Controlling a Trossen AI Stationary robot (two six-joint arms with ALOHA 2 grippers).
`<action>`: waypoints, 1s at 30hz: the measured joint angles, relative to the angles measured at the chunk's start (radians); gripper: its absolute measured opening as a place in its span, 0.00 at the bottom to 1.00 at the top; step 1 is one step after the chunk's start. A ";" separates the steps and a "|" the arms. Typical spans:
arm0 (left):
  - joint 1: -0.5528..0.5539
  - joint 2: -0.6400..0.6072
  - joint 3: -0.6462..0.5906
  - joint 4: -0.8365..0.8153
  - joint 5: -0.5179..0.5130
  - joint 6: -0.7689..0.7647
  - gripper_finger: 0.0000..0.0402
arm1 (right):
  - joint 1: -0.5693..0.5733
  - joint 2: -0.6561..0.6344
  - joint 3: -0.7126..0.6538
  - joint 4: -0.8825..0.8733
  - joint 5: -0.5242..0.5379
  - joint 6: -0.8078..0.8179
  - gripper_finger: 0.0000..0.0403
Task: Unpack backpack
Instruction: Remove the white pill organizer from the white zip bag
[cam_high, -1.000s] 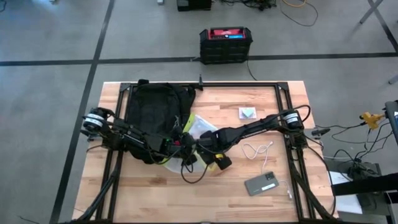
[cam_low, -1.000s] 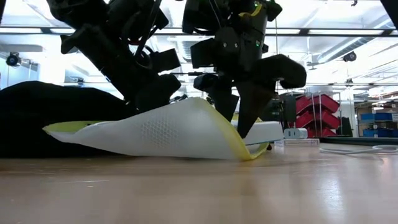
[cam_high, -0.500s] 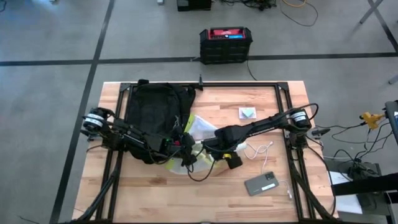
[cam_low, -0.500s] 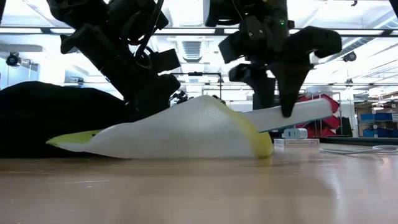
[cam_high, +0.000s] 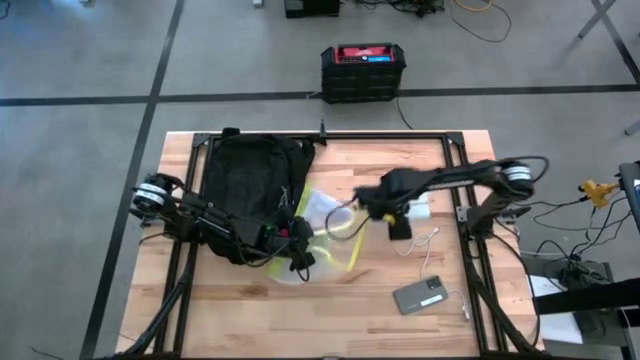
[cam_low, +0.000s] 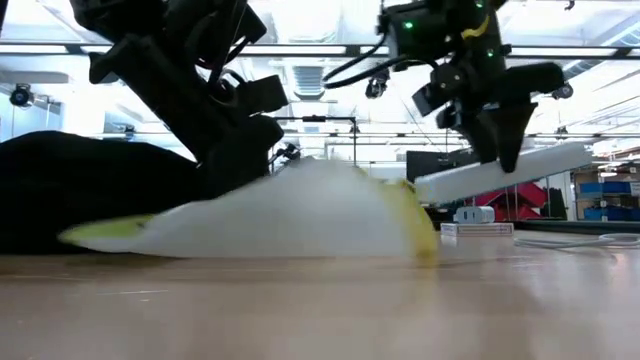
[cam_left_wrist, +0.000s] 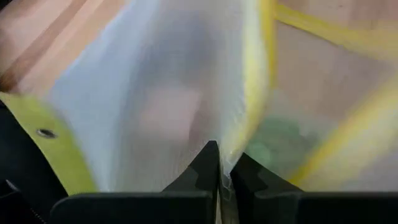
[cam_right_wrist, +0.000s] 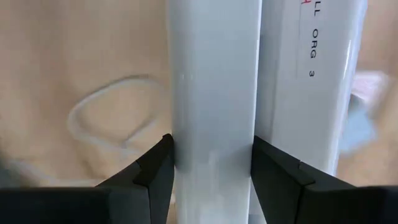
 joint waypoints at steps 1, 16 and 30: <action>0.000 0.000 0.000 0.000 0.000 0.000 0.00 | -0.030 -0.037 -0.026 0.024 0.014 0.012 0.41; -0.005 0.000 0.000 0.000 0.009 -0.013 0.00 | -0.085 -0.287 -0.465 0.359 -0.108 0.013 0.43; -0.005 -0.002 0.013 0.002 0.009 0.011 0.00 | -0.055 -0.222 -0.410 0.291 -0.048 0.071 0.67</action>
